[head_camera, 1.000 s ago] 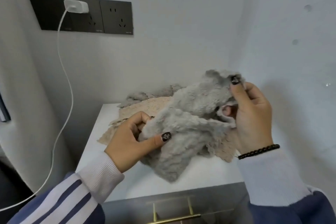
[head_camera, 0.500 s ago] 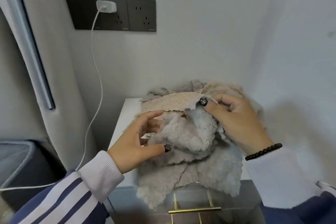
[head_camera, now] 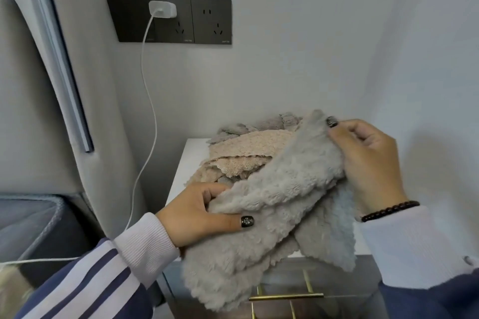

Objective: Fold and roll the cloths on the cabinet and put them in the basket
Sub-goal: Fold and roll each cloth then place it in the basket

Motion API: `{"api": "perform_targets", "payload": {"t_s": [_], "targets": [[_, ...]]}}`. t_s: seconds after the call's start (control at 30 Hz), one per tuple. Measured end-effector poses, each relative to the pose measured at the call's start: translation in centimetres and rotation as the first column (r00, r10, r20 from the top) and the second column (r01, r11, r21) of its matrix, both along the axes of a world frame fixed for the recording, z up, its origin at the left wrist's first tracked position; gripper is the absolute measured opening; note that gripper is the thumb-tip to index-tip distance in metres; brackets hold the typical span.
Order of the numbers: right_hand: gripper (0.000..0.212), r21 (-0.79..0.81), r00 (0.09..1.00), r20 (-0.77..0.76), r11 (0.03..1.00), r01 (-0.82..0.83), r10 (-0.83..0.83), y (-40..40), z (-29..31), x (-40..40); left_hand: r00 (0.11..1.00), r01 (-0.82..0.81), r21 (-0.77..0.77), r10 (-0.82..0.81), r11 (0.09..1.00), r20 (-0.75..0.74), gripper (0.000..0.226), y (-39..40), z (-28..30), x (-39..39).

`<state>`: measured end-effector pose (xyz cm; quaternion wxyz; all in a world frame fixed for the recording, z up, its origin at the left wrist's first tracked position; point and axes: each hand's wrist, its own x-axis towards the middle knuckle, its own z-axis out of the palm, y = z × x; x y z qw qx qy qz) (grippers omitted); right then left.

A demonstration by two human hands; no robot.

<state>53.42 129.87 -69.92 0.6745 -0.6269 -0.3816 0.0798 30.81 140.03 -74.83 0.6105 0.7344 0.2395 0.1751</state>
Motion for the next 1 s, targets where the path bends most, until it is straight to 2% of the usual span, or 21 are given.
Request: {"api": "perform_targets", "payload": {"t_s": [0.07, 0.13, 0.2, 0.37, 0.43, 0.47, 0.53, 0.6, 0.7, 0.77, 0.83, 0.9, 0.97, 1.0], "targets": [[0.025, 0.077, 0.992, -0.117, 0.995, 0.058, -0.049, -0.3, 0.1, 1.2, 0.999, -0.036, -0.046, 0.038, 0.998, 0.030, 0.051, 0.5, 0.1, -0.5], [0.026, 0.139, 0.966, -0.258, 0.990, 0.039, -0.002, -0.7, 0.2, 2.2, 0.989, -0.114, -0.071, 0.120, 0.991, 0.082, 0.063, 1.3, -0.2, -1.1], [0.023, 0.147, 0.943, -0.330, 0.989, 0.022, 0.028, -1.2, 0.0, 3.0, 0.973, -0.157, -0.099, 0.171, 0.983, 0.155, 0.062, 1.8, -0.4, -1.7], [0.019, -0.017, 0.945, -0.309, 0.992, -0.121, 0.110, -2.2, 0.3, 3.2, 0.930, -0.155, -0.320, 0.247, 0.935, 0.272, 0.068, 2.2, -0.3, -3.0], [0.004, -0.071, 0.930, -0.311, 0.971, -0.227, 0.195, -2.5, 0.2, 3.0, 0.927, -0.156, -0.352, 0.260, 0.923, 0.270, 0.073, 2.2, -0.2, -3.1], [0.015, -0.083, 0.915, -0.312, 0.952, -0.293, 0.254, -2.6, 0.2, 3.0, 0.925, -0.161, -0.357, 0.267, 0.920, 0.270, 0.074, 2.1, -0.2, -3.2], [0.055, -0.137, 0.866, -0.324, 0.887, -0.441, 0.381, -2.9, 0.0, 3.2, 0.921, -0.166, -0.366, 0.276, 0.916, 0.276, 0.071, 2.2, -0.2, -3.3], [0.076, -0.203, 0.794, -0.349, 0.787, -0.583, 0.498, -3.3, 0.2, 3.2, 0.927, -0.135, -0.376, 0.251, 0.917, 0.280, 0.064, 2.3, -0.1, -3.4], [0.074, -0.305, 0.650, -0.454, 0.580, -0.756, 0.609, -3.9, 0.5, 3.3, 0.962, -0.072, -0.357, 0.160, 0.931, 0.222, 0.060, 2.0, 0.7, -3.7], [0.061, -0.398, 0.601, -0.474, 0.452, -0.798, 0.644, -4.1, 0.3, 3.4, 0.982, -0.045, -0.339, 0.104, 0.940, 0.159, 0.047, 1.9, 1.0, -3.6], [0.042, -0.538, 0.623, -0.430, 0.368, -0.758, 0.654, -3.7, -0.3, 3.2, 0.996, -0.066, -0.272, 0.078, 0.960, 0.033, 0.033, 1.8, 0.9, -3.1], [0.031, -0.753, 0.690, -0.258, 0.307, -0.583, 0.677, -3.0, -1.4, 2.8, 0.989, -0.103, -0.148, 0.086, 0.984, -0.120, 0.026, 1.7, 0.2, -2.3], [0.020, -0.878, 0.744, -0.028, 0.340, -0.338, 0.668, -2.2, -2.4, 2.1, 0.972, -0.144, -0.079, 0.126, 0.986, -0.198, 0.023, 1.8, -0.8, -1.6], [0.015, -0.869, 0.768, 0.030, 0.397, -0.296, 0.639, -1.7, -2.8, 1.7, 0.964, -0.176, -0.073, 0.157, 0.982, -0.213, 0.024, 1.9, -1.1, -1.2]]}}
